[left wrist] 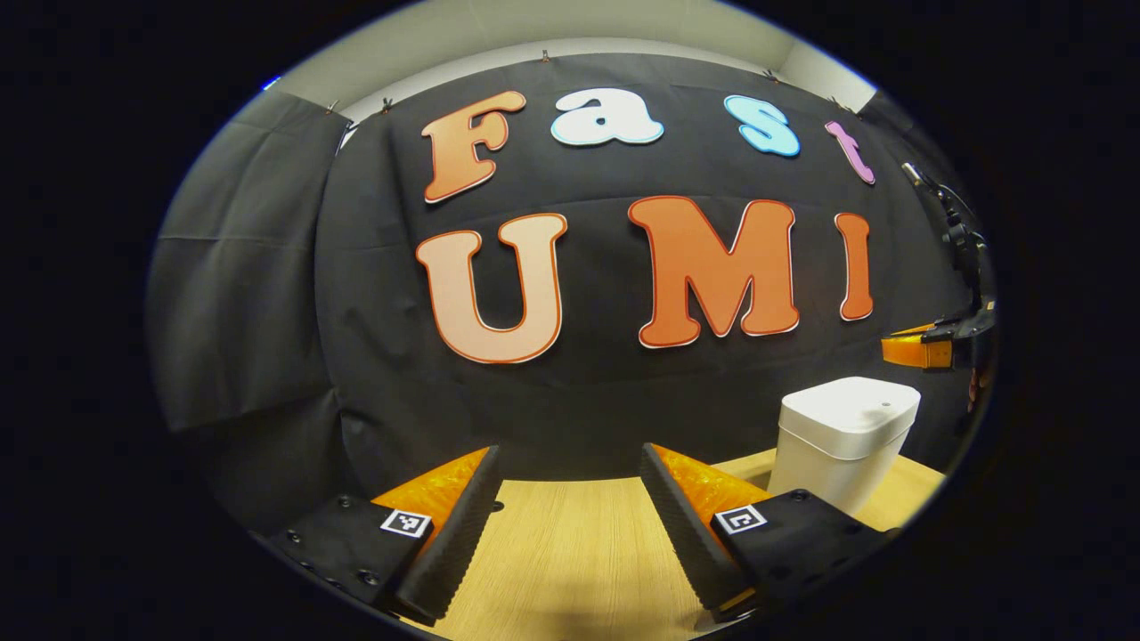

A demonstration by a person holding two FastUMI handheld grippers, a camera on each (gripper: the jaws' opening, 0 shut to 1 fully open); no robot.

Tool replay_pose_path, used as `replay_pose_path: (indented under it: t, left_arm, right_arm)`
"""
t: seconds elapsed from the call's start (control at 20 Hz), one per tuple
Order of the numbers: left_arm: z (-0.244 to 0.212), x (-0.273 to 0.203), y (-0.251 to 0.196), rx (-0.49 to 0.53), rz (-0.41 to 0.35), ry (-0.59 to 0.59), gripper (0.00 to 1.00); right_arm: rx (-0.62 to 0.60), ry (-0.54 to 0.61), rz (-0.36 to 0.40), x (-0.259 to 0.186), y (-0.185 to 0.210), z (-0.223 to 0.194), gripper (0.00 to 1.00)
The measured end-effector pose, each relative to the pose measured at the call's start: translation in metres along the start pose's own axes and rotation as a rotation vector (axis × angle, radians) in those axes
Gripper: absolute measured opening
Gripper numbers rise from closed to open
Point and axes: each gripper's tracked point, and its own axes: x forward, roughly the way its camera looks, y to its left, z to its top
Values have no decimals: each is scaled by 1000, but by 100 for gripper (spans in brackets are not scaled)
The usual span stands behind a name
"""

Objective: Press the lid of the desktop garbage bin to open it, pick up the crumpled paper on the desktop and throw it into the bin, then pick up the pop can on the desktop and drop it into the bin, and finally close the garbage bin lid.

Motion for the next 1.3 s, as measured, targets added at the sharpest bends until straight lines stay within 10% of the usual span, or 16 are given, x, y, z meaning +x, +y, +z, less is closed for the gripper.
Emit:
replay_pose_path:
  t: [0.25,1.3]
  left_arm:
    - [-5,-7,9,13,49,21,100]
    - [-23,-14,-4,31,30,87,100]
  right_arm:
    - [39,46,7,15,-11,-13,1]
    - [149,294,-25,35,-34,-87,1]
